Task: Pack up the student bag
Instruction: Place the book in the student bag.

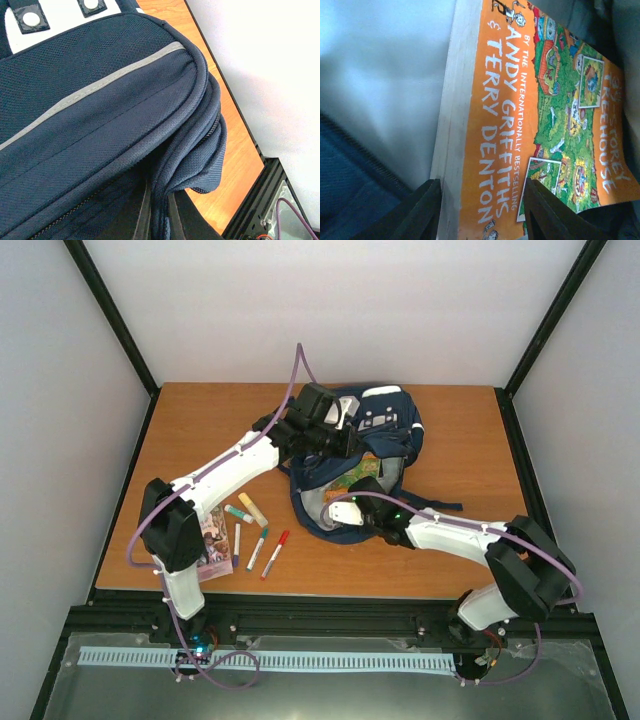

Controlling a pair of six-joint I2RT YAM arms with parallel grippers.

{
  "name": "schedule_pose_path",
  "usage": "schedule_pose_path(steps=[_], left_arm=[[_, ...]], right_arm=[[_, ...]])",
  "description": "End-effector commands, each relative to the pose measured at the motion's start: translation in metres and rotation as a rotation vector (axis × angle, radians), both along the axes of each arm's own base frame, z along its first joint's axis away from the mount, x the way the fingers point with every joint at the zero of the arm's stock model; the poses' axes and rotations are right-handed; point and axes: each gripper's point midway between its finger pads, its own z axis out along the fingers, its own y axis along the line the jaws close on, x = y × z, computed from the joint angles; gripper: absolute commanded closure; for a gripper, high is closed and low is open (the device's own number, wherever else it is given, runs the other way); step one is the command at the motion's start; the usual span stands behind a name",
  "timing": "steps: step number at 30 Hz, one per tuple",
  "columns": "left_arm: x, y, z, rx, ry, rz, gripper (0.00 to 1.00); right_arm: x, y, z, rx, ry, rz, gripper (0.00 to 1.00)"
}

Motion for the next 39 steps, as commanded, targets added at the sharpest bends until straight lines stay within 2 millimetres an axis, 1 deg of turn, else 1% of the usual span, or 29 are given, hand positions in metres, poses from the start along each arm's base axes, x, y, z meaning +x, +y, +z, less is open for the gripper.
schedule_pose_path(steps=[1,3,7,10,13,15,18,21,25,28,29,33,39], left_arm=[[0.006,-0.006,0.05,-0.137,-0.073,-0.001,0.99],[0.006,-0.007,0.05,-0.138,-0.072,-0.003,0.99],[0.005,-0.007,0.05,-0.138,-0.071,-0.008,0.98],[0.004,-0.008,0.052,-0.144,-0.07,-0.015,0.99],[0.004,-0.008,0.052,-0.143,-0.071,-0.015,0.99],[0.004,-0.008,0.051,-0.143,-0.068,-0.016,0.98],[0.004,-0.009,0.051,-0.147,-0.066,-0.019,0.99],[0.004,-0.009,0.05,-0.147,-0.065,-0.022,0.98],[0.003,-0.011,0.049,-0.151,-0.059,-0.026,0.99],[0.003,-0.011,0.05,-0.156,-0.057,-0.027,0.99],[0.003,-0.011,0.05,-0.157,-0.058,-0.028,0.99],[0.003,-0.012,0.049,-0.159,-0.053,-0.028,0.98],[0.002,-0.012,0.049,-0.161,-0.051,-0.032,0.98]], right_arm=[[0.035,0.005,0.022,0.019,-0.136,-0.035,0.54],[0.036,0.008,0.022,0.028,-0.122,-0.039,0.55],[0.017,0.018,0.016,0.051,-0.046,0.028,0.54],[0.008,0.021,0.013,0.035,-0.026,0.074,0.52],[0.006,0.024,0.008,0.02,0.001,0.092,0.49],[0.009,0.025,0.005,0.011,-0.006,0.093,0.48],[0.02,0.027,0.006,0.004,-0.049,0.071,0.49],[0.035,0.029,0.012,0.001,-0.122,0.046,0.52],[0.05,0.029,0.014,-0.026,-0.189,0.037,0.54],[0.062,0.029,0.019,-0.017,-0.22,0.018,0.58],[0.067,0.029,0.022,-0.015,-0.234,0.013,0.61],[0.087,0.025,0.025,-0.045,-0.31,0.004,0.67],[0.112,0.016,0.021,-0.081,-0.353,-0.033,0.68]])
